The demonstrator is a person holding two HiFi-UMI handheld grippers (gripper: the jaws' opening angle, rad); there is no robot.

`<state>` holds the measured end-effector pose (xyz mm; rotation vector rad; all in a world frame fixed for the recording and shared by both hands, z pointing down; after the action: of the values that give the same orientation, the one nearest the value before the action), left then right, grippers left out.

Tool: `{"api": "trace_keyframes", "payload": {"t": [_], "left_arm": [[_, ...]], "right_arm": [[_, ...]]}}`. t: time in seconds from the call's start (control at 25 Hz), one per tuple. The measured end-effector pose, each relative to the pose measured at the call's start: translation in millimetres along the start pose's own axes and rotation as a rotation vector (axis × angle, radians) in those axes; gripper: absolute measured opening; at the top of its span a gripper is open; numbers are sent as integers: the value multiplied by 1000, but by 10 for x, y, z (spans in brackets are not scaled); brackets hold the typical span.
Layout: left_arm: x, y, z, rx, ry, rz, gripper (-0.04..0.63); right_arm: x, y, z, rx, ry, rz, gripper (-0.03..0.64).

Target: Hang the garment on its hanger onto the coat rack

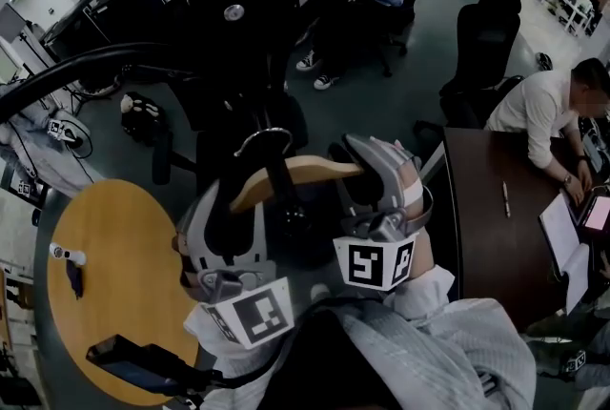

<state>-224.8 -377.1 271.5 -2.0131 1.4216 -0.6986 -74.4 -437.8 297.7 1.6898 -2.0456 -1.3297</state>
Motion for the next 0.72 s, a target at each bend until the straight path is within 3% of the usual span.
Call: {"api": "trace_keyframes", "payload": {"t": [0.32,0.52,0.72], "left_arm": [[-228,-29,91,18,-22,10,177],[-389,-185,264,-5,-44,25,176],[-509,-381,431,4,-59,70,176]], "right_arm": [[-273,-75,180,72,-42,112,160],[-564,-234,120,97,-27,93,167],[-928,-468,24,261,-14,55,167]]}}
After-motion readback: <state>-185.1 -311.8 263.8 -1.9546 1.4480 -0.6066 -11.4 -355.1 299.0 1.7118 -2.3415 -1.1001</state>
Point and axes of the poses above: the fingertips, and each gripper's own axes: x forward along the fingers, y to its left, z out of its top, the point moved 6 cm from there along -x, backward along the fingers, and after that the axes turned 14 degrees about -z, right-handed, at the moved point
